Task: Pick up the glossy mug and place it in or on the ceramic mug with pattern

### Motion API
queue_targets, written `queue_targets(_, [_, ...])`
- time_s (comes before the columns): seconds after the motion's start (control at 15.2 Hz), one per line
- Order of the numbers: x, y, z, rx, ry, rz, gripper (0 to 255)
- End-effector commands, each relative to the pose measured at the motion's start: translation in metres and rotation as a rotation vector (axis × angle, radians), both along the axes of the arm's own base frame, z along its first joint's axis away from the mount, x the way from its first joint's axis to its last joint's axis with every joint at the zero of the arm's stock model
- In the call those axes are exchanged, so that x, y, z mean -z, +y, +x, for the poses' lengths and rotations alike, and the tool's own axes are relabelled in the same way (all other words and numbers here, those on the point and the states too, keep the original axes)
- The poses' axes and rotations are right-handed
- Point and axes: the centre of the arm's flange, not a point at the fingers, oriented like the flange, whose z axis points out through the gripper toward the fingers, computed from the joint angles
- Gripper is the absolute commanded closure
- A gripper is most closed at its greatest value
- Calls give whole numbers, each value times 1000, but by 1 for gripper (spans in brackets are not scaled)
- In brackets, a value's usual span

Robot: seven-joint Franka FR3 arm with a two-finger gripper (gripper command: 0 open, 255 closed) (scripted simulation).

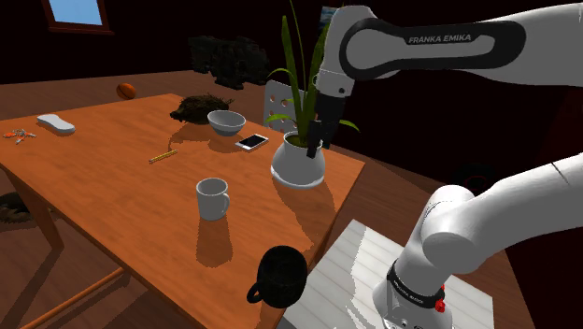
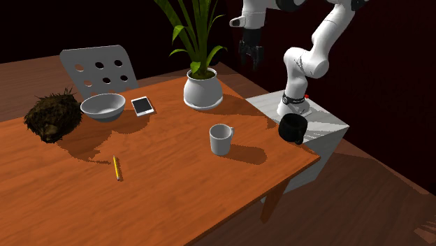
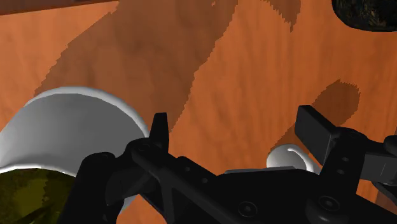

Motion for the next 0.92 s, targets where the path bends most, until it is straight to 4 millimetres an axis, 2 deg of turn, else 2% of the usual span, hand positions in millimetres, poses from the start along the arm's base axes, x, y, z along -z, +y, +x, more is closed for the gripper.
queue_targets(0.0, [16, 15, 18, 2, -2, 2, 0])
queue_targets(0.86, [95, 100, 143, 12, -12, 8, 0])
